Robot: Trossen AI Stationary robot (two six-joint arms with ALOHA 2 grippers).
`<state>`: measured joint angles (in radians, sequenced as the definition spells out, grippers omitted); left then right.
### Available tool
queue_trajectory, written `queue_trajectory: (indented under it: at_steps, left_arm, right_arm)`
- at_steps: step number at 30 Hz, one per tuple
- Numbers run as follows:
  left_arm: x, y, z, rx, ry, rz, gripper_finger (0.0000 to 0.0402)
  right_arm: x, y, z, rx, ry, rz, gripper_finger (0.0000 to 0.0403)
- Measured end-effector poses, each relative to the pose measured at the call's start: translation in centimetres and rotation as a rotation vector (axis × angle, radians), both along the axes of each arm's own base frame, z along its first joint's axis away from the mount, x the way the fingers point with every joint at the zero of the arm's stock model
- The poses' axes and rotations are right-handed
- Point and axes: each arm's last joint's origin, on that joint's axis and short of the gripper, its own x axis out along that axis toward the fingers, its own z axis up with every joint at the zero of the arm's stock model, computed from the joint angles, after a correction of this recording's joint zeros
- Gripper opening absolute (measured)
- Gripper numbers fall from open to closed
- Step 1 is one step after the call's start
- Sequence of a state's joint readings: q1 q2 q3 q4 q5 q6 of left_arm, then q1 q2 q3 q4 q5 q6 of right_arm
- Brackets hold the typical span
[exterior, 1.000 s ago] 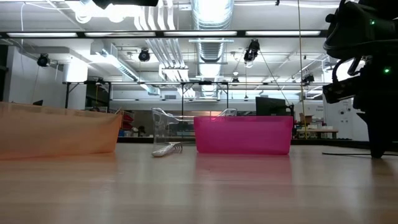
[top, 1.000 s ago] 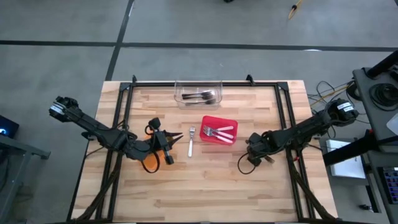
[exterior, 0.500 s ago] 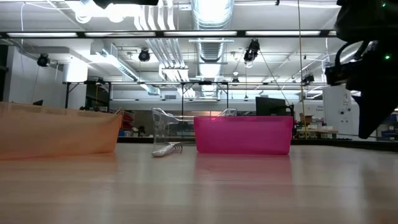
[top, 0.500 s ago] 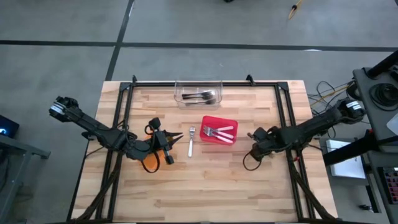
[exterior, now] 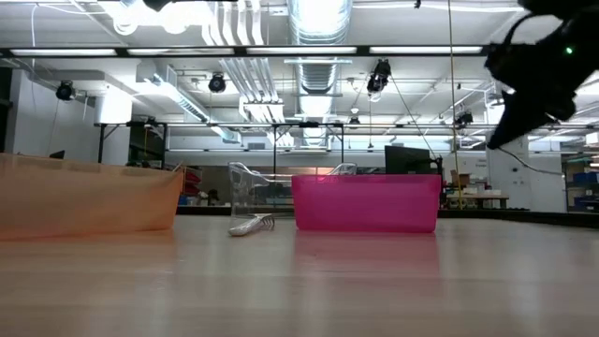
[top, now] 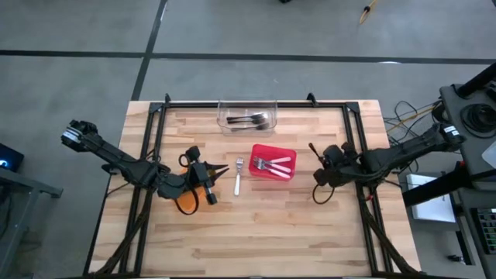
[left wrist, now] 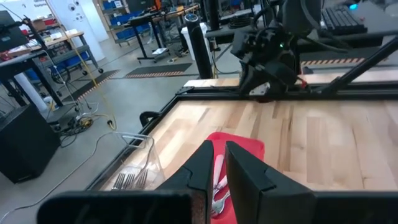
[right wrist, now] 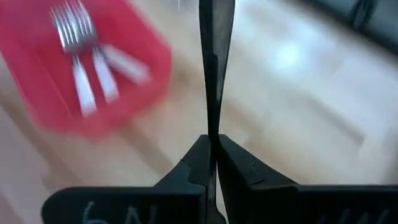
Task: Sort silverware by color (type)
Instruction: Put the black fork into the transparent bin
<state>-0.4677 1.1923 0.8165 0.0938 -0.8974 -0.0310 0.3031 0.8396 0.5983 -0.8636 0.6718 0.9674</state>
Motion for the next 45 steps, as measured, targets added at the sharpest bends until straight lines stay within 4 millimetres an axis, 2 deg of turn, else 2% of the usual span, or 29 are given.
queue_trajectory:
  at_steps: [6,10,18,23,27,33,38,45]
  left_arm:
    - [0.7,0.7,0.7,-0.048,-0.064,-0.063,0.0016]
    - [2.3,1.6,0.8,-0.057,-0.124,-0.121,0.0003]
    - [5.2,3.2,-0.5,-0.01,-0.141,-0.089,0.0001]
    - [6.5,4.5,-0.4,-0.013,-0.143,-0.036,0.0]
    - [7.3,6.3,-0.2,-0.013,-0.14,0.026,0.0]
    - [7.5,9.8,-0.5,-0.02,-0.094,0.119,0.0]
    - [7.2,12.4,0.0,-0.033,-0.112,0.113,0.0]
    - [6.6,13.3,0.8,-0.034,-0.144,0.123,0.0]
  right_arm:
    - [1.9,0.1,2.5,-0.162,-0.192,0.112,0.0011]
    - [3.4,0.0,3.6,-0.242,-0.26,0.212,0.0011]
    - [4.3,-0.7,4.5,-0.342,-0.268,0.319,0.0011]
    - [4.7,-1.3,4.8,-0.398,-0.251,0.351,0.0011]
    - [5.3,-1.8,5.1,-0.431,-0.269,0.387,0.0011]
    - [6.3,-2.9,4.8,-0.497,-0.22,0.391,0.0011]
    - [7.4,-4.4,5.3,-0.504,-0.221,0.414,0.0011]
    - [9.9,-6.3,6.4,-0.527,-0.213,0.434,0.0011]
